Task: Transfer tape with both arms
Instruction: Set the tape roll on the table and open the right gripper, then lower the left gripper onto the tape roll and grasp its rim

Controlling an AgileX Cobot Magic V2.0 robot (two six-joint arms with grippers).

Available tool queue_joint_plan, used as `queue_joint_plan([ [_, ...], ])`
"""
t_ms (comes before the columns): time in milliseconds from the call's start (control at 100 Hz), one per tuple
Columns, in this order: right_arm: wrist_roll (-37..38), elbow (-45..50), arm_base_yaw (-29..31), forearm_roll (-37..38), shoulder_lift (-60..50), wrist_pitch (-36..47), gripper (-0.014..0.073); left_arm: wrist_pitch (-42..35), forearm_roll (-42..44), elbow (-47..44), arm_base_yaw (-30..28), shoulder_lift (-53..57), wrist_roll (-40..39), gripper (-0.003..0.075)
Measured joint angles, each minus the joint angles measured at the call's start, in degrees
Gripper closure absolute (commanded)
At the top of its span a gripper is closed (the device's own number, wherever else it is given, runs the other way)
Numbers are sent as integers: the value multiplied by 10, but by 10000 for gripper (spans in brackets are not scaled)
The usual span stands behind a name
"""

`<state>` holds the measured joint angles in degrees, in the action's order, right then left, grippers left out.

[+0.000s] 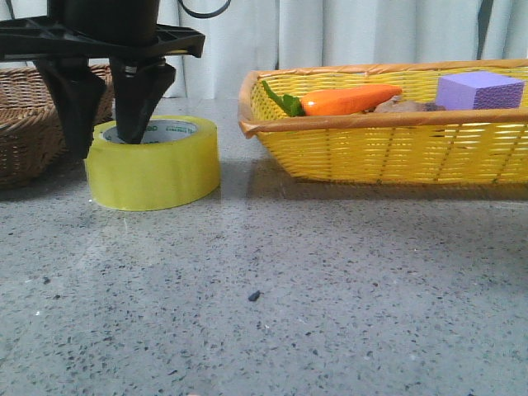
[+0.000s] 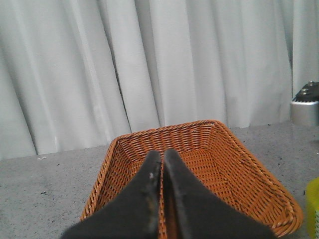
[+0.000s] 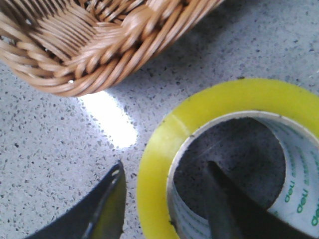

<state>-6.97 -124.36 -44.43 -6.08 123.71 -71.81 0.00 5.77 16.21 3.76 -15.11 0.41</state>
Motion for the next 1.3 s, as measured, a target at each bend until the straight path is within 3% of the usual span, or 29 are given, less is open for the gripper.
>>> queue_joint_plan([
  [100,0,0,0,0,-5,0,362,6,0,0,0,0,0,741],
  [300,0,0,0,5,-63,0,670,12,0,0,0,0,0,741],
  [700,0,-2,0,65,-227,-6,659,19,0,21,3,0,0,741],
  [1000,-1,-3,0,87,-311,-11,659,23,0,73,82,-62,0,734],
  [1100,-1,-3,0,97,-327,-12,659,23,0,94,117,-98,0,652],
  [1300,-1,38,0,111,-380,-10,659,23,0,133,195,-181,0,373],
])
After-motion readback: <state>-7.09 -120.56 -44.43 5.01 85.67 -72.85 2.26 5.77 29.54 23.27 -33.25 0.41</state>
